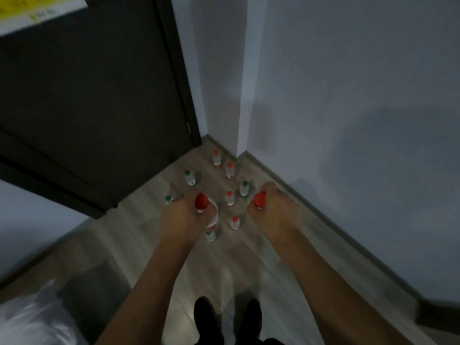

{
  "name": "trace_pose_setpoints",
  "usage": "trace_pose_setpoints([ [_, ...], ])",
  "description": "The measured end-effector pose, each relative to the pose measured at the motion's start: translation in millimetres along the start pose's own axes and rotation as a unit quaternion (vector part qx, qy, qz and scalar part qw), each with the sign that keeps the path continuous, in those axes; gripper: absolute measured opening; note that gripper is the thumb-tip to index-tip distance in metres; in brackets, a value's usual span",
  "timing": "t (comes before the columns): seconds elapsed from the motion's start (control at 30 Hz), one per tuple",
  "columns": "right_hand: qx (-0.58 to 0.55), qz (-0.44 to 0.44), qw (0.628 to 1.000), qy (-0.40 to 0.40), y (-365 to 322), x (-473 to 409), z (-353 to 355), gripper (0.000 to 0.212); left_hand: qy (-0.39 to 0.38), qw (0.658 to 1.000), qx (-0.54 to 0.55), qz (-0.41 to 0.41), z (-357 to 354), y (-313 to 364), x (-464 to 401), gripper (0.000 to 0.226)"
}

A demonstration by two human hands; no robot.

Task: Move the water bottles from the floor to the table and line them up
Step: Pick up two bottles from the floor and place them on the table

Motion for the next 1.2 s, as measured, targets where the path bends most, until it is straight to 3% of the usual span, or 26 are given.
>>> trace_pose_setpoints([
  [0.3,-0.043,-0.071,0.997,0.004,39.9,-5.0,83.9,0.028,0.007,0.999,0.033,-0.029,21.5,95.1,-10.9,0.024],
  [0.63,-0.067,-0.200,0.975,0.062,99.4,11.0,141.7,0.025,-0.091,0.986,0.042,-0.130,-19.6,177.9,-43.2,0.015],
  [0.87,-0.059,-0.309,0.941,0.126,146.5,42.5,183.1,0.035,-0.143,0.961,0.061,-0.230,-71.8,250.3,-49.0,0.017],
  [1.2,-0.056,-0.444,0.867,0.218,223.2,148.6,231.5,0.040,-0.225,0.902,0.071,-0.362,-133.1,364.3,26.0,0.019],
])
Point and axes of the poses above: each hand's wrist, its own x-axis away from the middle knuckle, its own z-axis out of the back of the hand, y = z × x, the point moved 5 cm from there along -x, towards the middle knuckle
